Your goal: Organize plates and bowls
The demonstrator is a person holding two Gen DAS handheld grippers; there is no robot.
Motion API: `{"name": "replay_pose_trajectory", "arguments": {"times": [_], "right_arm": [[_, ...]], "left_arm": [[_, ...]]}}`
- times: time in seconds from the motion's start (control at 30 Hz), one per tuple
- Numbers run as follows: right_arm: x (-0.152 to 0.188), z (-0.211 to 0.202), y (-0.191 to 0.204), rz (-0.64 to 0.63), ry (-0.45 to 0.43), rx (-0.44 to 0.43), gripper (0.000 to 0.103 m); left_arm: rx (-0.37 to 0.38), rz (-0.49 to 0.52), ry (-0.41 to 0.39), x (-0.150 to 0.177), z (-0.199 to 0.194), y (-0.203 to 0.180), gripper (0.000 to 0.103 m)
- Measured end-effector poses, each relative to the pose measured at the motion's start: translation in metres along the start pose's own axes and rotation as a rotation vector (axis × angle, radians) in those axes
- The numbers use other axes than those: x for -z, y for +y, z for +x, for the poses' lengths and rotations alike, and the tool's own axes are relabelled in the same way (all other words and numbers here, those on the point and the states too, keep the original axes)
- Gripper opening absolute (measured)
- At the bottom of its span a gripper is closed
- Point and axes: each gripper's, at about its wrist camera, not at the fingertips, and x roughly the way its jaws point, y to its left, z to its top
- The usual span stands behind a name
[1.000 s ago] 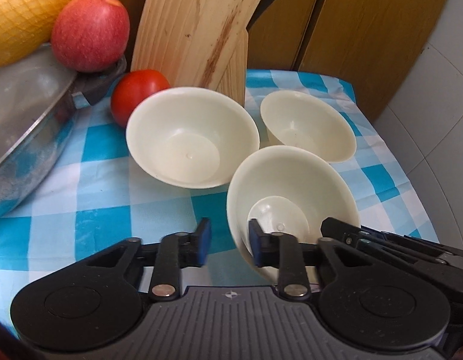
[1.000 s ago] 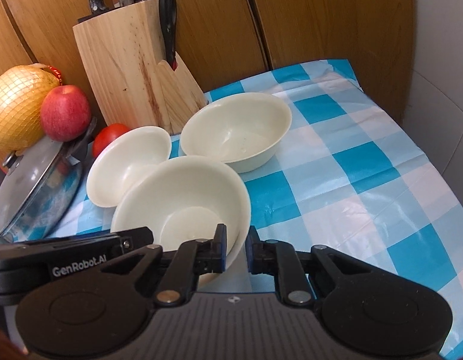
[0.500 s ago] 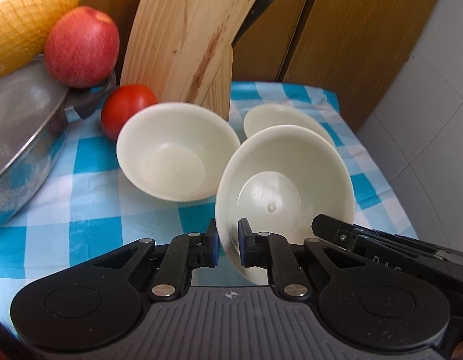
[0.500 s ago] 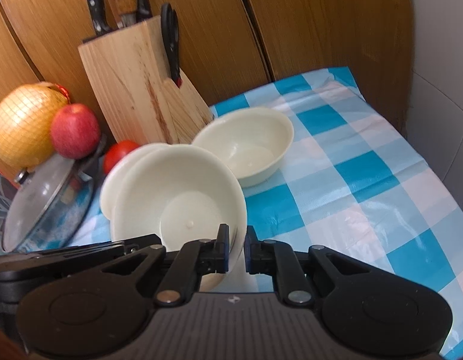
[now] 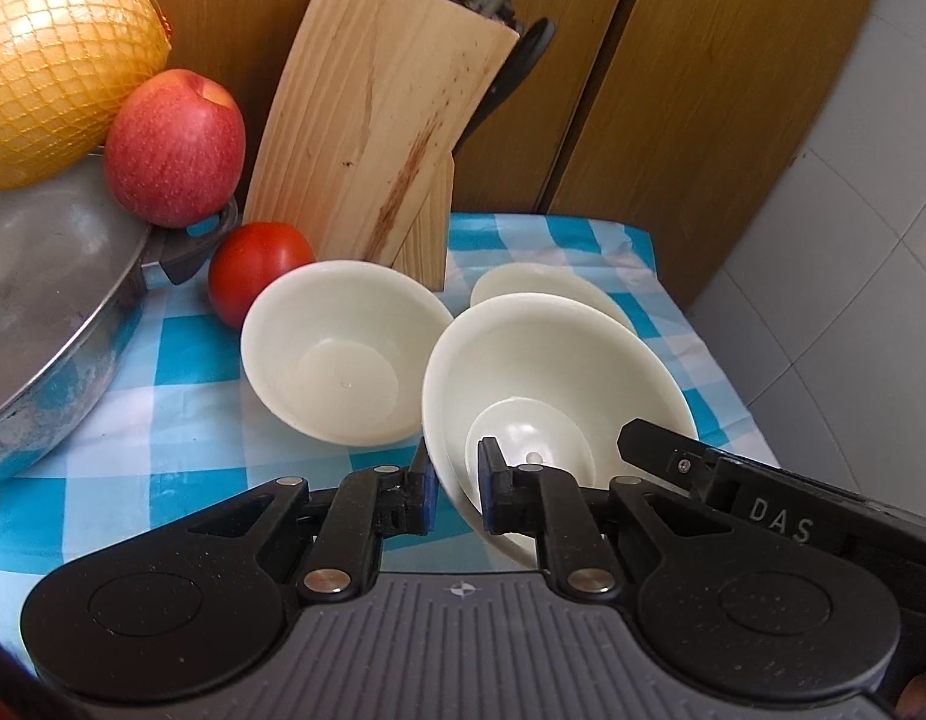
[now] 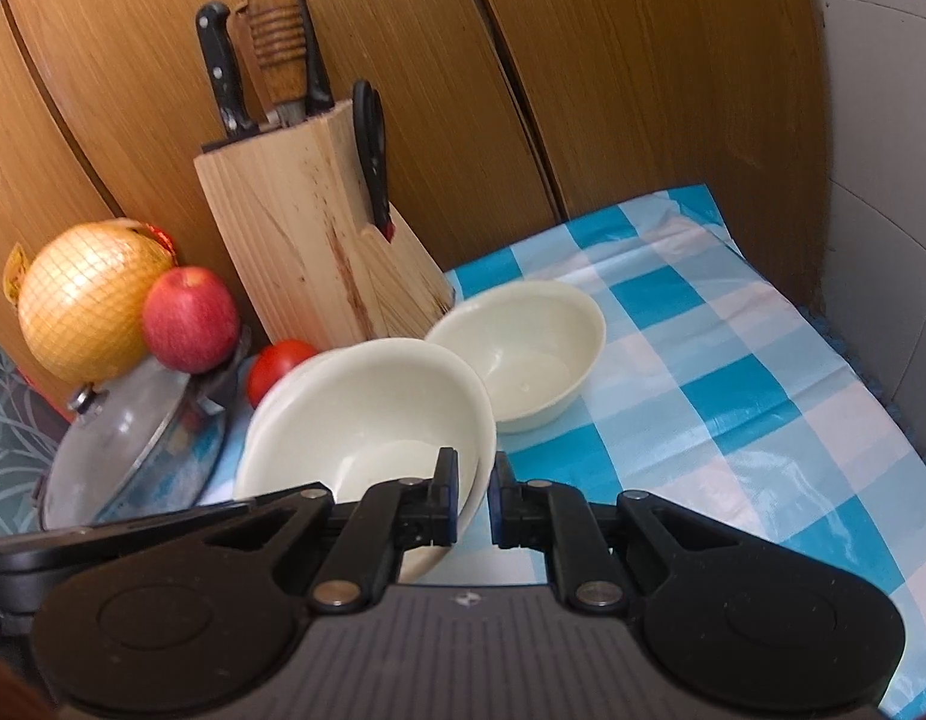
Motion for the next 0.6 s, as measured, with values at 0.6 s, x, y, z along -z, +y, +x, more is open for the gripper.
{"name": "replay_pose_trajectory", "arguments": {"times": [0.6], "right_arm": [[-0.024, -0.045, -0.031, 0.049, -0.101, -0.001, 0.011]], "left_arm": [[0.061, 0.133, -0.099, -0.012, -0.018, -0.055, 0.020]]}}
